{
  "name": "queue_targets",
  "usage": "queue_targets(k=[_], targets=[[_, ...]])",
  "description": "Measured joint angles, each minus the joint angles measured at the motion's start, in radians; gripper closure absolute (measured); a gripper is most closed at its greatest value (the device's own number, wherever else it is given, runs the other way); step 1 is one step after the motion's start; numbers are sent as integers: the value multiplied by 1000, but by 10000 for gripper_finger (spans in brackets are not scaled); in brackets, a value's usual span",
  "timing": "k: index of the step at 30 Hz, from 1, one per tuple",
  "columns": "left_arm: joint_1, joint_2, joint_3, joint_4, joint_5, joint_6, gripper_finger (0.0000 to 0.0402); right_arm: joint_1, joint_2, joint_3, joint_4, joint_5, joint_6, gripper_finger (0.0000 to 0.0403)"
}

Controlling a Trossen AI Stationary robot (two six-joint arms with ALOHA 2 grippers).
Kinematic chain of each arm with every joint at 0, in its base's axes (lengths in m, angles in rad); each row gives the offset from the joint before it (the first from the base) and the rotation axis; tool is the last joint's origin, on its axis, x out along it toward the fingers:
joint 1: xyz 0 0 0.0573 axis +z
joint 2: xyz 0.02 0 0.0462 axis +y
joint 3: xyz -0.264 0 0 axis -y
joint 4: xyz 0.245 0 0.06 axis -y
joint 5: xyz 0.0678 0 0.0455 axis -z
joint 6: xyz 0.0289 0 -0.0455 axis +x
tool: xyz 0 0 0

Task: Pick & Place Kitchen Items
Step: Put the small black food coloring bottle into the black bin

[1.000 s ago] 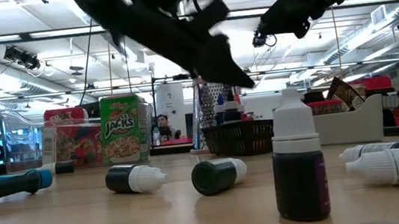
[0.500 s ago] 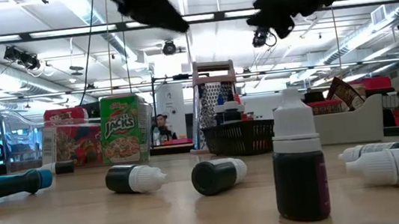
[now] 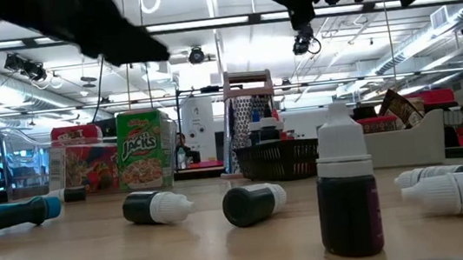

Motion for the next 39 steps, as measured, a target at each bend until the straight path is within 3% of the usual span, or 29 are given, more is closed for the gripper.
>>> queue_targets(k=[5,11,18,26,33,39], targets=[[4,-10,-26,25,9,10,254,71,29,-2,-49,-83,32,208],[4,-10,-22,32,12,60,254,210,36,0,-125,-21,30,208],[5,-10,-22,47,-57,136,254,372,36,-1,-231,137,219,208],[48,-10,-22,78,-98,143,254,553,52,0,-308,398,450,208],[83,-9,-22,72,-92,100,254,715,228,0,-264,620,612,208],[100,-9,-22,71,-36,70,254,784,355,0,-180,789,674,208]])
